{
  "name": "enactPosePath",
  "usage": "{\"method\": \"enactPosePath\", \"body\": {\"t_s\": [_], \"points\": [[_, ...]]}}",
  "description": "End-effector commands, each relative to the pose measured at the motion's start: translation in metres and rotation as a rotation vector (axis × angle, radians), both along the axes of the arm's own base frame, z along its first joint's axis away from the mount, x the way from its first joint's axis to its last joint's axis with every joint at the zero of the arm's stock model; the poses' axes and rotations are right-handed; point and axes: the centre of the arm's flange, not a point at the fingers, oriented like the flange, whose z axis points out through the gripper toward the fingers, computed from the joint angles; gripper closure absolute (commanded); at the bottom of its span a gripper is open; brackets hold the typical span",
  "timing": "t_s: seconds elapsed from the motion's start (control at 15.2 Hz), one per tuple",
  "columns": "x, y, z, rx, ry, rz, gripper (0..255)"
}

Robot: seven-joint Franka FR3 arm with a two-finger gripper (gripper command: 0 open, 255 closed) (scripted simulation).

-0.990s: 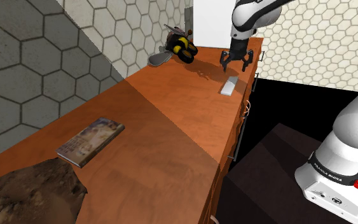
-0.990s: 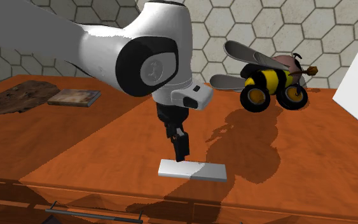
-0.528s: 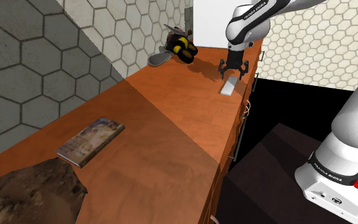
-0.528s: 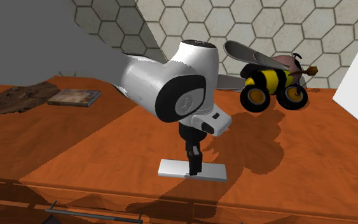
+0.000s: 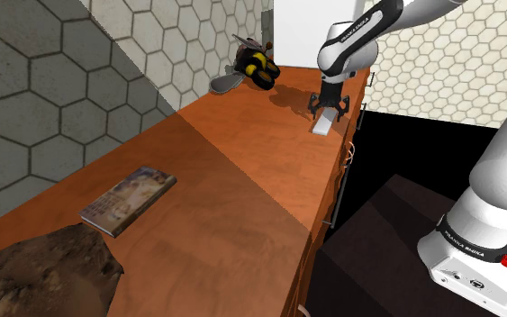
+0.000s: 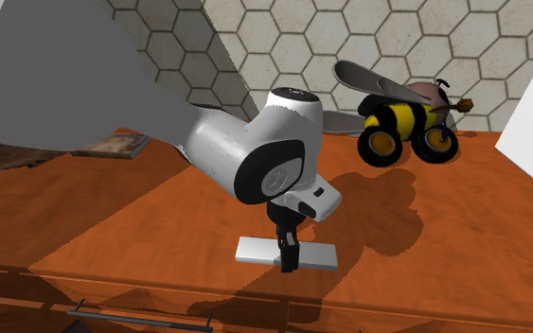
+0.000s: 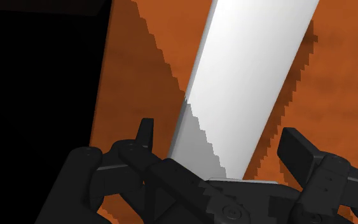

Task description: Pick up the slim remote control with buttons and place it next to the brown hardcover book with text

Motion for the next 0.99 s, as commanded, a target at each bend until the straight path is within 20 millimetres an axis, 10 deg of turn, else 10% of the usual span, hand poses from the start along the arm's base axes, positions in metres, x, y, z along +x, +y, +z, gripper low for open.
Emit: {"method": "enactPosePath", "body": {"t_s": [0.0,0.33,0.4,0.92], "points": [[0.0003,0.0,-0.0019,0.0,-0.001,0.0,0],[0.0003,-0.0001,-0.0018,0.0,0.0,0.0,0],[0.0003,-0.0001,-0.0018,0.0,0.0,0.0,255],[0.0002,0.0,-0.0018,0.0,0.0,0.0,255]]}}
